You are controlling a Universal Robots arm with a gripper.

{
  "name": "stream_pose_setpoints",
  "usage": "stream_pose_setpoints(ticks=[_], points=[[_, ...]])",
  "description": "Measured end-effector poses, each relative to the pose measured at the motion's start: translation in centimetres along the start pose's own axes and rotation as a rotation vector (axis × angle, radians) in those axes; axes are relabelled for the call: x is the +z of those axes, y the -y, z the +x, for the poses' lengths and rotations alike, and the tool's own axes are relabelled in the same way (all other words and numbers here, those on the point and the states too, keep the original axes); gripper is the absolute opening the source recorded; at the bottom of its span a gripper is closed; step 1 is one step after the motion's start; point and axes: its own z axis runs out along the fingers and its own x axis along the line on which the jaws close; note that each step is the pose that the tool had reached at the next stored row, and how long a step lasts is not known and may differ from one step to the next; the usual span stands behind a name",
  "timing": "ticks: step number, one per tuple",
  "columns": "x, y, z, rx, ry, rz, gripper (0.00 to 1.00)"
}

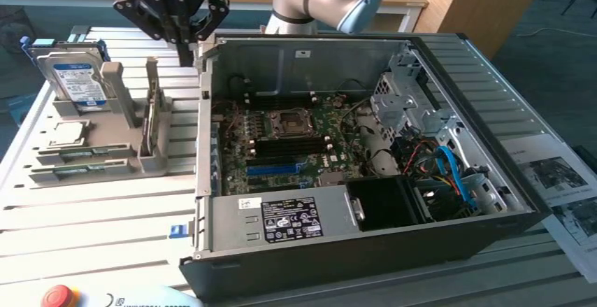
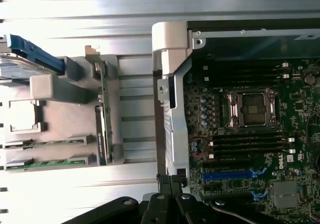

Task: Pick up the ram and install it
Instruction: 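Reach for the ram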

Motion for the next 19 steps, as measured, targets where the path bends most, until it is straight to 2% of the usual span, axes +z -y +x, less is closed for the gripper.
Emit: stream_pose_setpoints(ticks=[19], points=[[-0.01,0.38,5.0,0.000,-0.0001,0.0002,0.11]])
